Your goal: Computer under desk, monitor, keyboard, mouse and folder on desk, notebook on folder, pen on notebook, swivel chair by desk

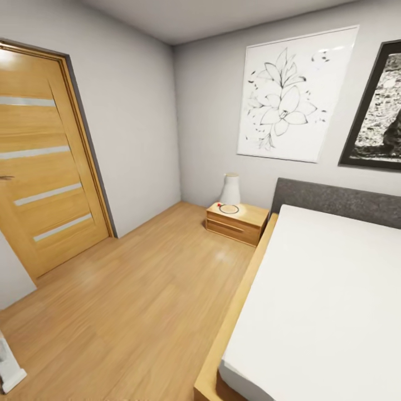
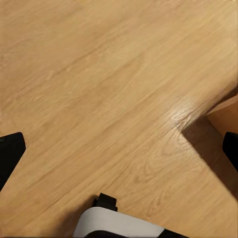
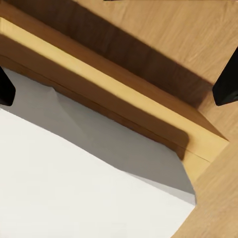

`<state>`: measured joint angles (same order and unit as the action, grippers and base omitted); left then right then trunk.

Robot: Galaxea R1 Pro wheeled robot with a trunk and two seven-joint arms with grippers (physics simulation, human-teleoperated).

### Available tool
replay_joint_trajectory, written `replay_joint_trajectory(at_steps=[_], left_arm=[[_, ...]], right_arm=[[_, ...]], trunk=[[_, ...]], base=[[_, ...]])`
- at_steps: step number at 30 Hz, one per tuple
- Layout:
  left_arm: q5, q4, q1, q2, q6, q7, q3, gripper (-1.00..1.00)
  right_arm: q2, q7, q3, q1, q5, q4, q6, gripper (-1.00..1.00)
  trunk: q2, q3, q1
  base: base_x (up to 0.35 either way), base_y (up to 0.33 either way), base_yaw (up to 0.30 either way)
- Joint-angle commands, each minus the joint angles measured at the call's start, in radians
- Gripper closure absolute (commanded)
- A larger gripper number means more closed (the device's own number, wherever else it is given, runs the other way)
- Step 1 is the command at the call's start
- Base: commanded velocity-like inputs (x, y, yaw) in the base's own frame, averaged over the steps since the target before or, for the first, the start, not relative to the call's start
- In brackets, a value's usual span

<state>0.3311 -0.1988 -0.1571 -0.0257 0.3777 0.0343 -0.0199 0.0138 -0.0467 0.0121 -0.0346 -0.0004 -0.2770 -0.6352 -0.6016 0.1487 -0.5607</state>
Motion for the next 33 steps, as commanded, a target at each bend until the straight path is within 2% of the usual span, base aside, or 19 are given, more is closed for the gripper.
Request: replay_joint_trajectory(at_steps=[1, 12, 17, 28, 33], left_arm=[[-0.004, 0.001, -0.001, 0.001, 0.004, 0.003, -0.001, -1.00], [-0.005, 0.004, -0.001, 0.004, 0.007, 0.002, 0.010, -1.00], [-0.004, 0.004, -0.001, 0.004, 0.007, 0.002, 0.032, -1.00], [-0.004, 0.004, -0.001, 0.004, 0.006, 0.003, 0.037, -1.00], [-0.004, 0.004, -0.001, 0.004, 0.006, 0.005, 0.037, -1.00]], right_arm=[[0.001, -0.002, 0.001, -0.001, 0.000, 0.000, -0.003, -1.00], [0.001, -0.002, 0.000, 0.000, 0.002, 0.001, -0.004, -1.00], [0.000, -0.002, 0.000, 0.000, 0.002, 0.001, -0.004, -1.00], [0.000, -0.002, -0.001, -0.001, 0.002, 0.002, -0.004, -1.00], [0.000, -0.001, -0.001, 0.000, 0.003, 0.002, -0.004, -1.00]], trunk=[[-0.001, 0.002, 0.000], [-0.001, 0.006, 0.000], [-0.001, 0.006, 0.000], [-0.001, 0.006, 0.000], [-0.001, 0.006, 0.000]], base=[[0.068, 0.041, 0.242], [0.011, 0.005, 0.260], [0.241, 0.000, 0.266], [0.312, 0.033, 0.266], [0.106, 0.019, 0.266]])
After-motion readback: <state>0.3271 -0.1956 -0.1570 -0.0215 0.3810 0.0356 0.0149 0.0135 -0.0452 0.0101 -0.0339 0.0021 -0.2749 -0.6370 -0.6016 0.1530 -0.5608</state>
